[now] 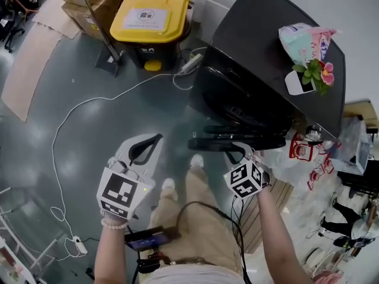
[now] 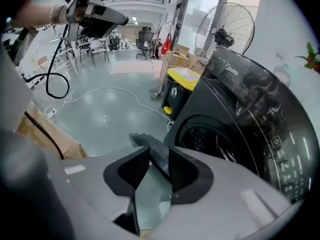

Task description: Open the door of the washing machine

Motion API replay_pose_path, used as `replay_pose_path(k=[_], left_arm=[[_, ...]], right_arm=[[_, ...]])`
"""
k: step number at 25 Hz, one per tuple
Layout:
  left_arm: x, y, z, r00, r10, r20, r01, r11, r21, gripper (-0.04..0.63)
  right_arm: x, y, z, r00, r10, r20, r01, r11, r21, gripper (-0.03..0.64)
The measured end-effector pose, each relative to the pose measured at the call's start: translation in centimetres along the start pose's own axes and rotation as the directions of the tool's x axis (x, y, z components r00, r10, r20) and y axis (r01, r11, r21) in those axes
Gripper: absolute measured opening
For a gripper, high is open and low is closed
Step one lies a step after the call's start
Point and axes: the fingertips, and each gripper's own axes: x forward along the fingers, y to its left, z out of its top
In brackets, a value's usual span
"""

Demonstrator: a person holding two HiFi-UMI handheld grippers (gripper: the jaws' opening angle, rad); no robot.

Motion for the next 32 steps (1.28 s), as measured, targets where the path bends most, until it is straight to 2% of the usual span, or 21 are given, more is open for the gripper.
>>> replay_pose_path(k=[5,8,14,25,32], left_arm=[[-2.1,-0.2,-0.1,1.000,-0.024,0.014,0.024,1.000,-0.003,-0.006],[-3.2,-0.7,-0.3,0.999,-0.046,0.025,0.046,0.999,0.025,-0.005],[-4.9,-2.7,-0.7,0.995,-0.101,0.021,0.100,0.994,0.042,-0.006],[-4.8,-7.8,1.0,0.977,-0.213,0.018,0.210,0.972,0.108,-0.006],[-4.5,-10.8,3.0,0.972,-0.231,0.046,0.225,0.968,0.116,-0.005]], right_arm=[[-0.9,1.5,-1.0,0.998,-0.056,-0.014,0.057,0.994,0.093,0.106],[-1.5,2.2,-1.9,0.995,-0.102,-0.022,0.104,0.984,0.147,0.104],[-2.9,4.5,-4.1,0.987,-0.143,-0.072,0.153,0.976,0.153,0.104],[-6.0,7.6,-9.9,0.974,-0.179,-0.141,0.213,0.934,0.286,0.103],[-8.2,9.1,-13.7,0.966,-0.198,-0.167,0.239,0.928,0.287,0.103]])
